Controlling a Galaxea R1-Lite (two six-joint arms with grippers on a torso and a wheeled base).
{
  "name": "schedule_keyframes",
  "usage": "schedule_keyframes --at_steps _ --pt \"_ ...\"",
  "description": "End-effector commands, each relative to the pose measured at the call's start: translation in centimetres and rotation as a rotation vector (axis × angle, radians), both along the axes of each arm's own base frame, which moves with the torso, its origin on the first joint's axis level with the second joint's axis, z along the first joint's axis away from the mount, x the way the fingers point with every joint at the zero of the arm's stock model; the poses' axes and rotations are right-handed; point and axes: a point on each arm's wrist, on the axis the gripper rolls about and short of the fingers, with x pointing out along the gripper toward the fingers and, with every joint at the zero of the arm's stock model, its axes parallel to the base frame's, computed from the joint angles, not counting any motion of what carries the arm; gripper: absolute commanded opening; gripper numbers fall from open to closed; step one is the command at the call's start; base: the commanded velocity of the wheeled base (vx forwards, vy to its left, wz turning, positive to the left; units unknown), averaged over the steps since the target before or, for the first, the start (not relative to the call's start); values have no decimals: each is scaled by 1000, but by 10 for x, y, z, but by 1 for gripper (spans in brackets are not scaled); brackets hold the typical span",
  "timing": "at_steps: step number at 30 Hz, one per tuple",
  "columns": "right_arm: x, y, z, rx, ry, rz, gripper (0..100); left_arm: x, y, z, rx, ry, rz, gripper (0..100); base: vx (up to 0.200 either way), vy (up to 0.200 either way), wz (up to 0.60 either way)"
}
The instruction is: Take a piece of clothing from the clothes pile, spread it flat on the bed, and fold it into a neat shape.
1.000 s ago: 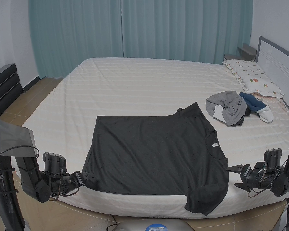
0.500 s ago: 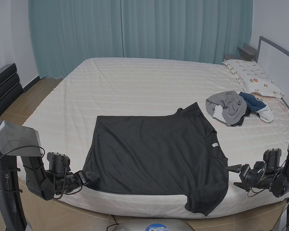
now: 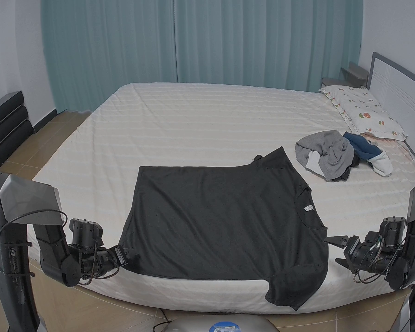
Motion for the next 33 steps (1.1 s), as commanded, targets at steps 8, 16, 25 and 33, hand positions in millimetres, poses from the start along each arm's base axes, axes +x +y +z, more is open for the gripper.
schedule_keyframes --at_steps 8,16,25,33 --pt "-5 0 -8 -3 46 1 100 -9 6 -1 6 28 21 0 0 0 0" --pt "-8 -6 -5 -61 24 5 100 -12 19 4 1 19 68 0 0 0 0" --pt "3 1 -30 -128 83 15 100 -15 29 6 -48 33 143 0 0 0 0" --pt "32 14 -45 -183 34 2 100 -14 29 7 -107 42 200 0 0 0 0"
